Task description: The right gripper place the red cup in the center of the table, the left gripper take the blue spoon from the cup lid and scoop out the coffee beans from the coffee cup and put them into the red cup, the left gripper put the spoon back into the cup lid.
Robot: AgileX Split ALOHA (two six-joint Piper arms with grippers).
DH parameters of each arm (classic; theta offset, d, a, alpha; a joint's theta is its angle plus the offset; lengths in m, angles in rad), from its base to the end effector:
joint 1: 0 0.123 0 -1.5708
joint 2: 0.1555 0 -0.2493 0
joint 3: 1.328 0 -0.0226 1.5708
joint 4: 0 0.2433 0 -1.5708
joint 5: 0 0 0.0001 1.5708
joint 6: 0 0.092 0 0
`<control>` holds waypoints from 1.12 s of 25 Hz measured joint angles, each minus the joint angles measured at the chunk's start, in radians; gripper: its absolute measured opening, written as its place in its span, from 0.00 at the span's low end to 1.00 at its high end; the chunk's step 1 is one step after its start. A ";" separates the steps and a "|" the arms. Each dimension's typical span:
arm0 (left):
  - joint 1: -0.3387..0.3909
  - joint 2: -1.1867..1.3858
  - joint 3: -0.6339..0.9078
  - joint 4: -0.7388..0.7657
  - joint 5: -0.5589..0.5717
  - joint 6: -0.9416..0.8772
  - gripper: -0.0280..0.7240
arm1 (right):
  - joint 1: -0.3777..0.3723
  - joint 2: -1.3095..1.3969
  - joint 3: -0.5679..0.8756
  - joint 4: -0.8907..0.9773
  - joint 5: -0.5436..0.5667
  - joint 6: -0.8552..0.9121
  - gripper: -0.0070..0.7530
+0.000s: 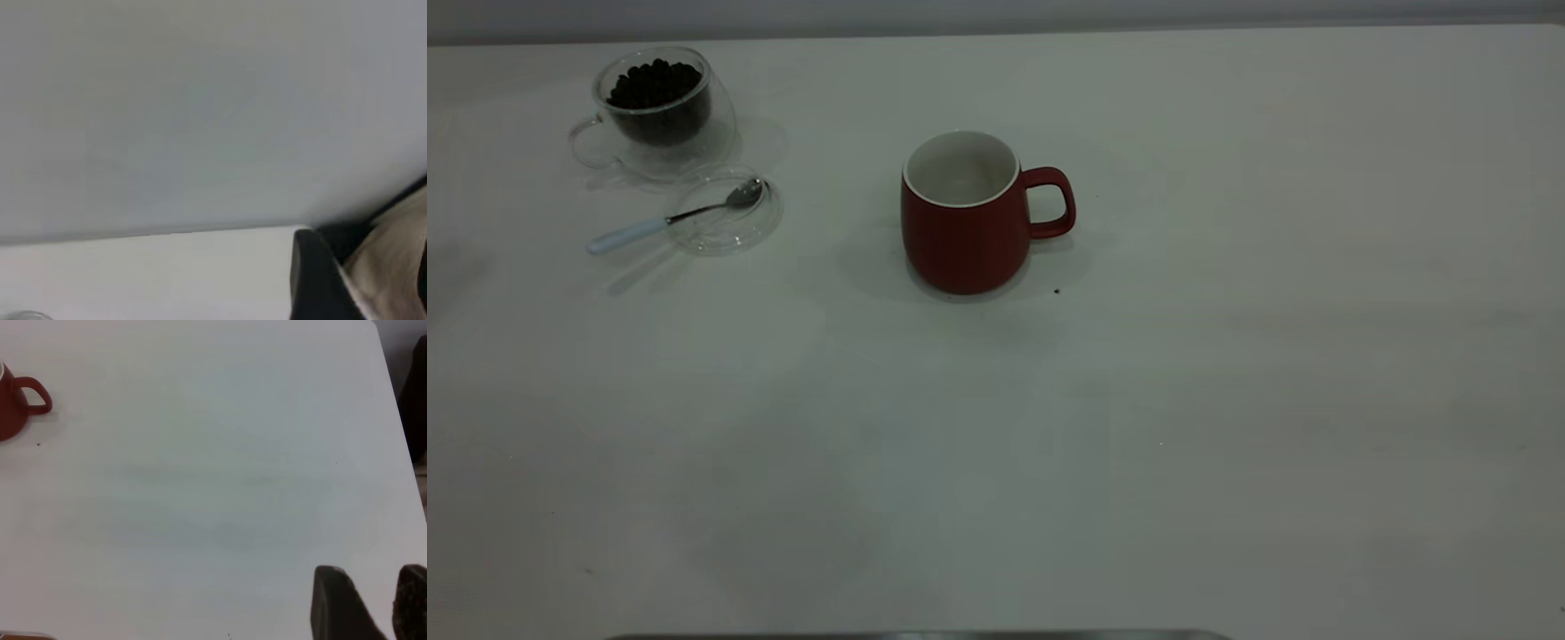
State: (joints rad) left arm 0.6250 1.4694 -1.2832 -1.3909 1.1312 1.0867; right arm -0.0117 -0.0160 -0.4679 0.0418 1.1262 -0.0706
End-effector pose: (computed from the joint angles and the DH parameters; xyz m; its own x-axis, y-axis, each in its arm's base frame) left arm 0.2874 0.1063 0.3517 -0.3911 -0.3272 -0.8602 0.3495 0.8118 -0.4677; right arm 0.0237 0.0032 0.2597 -0.5248 -0.0464 -0.8499 -0.0480 0.9985 -0.0249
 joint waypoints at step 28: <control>-0.707 -1.032 0.513 1.330 0.020 -0.987 0.60 | 0.000 0.000 0.000 0.000 0.000 0.000 0.33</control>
State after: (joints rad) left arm -0.0818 0.4370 -0.7703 -0.0614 1.1511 0.0997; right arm -0.0117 -0.0160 -0.4679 0.0418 1.1262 -0.0706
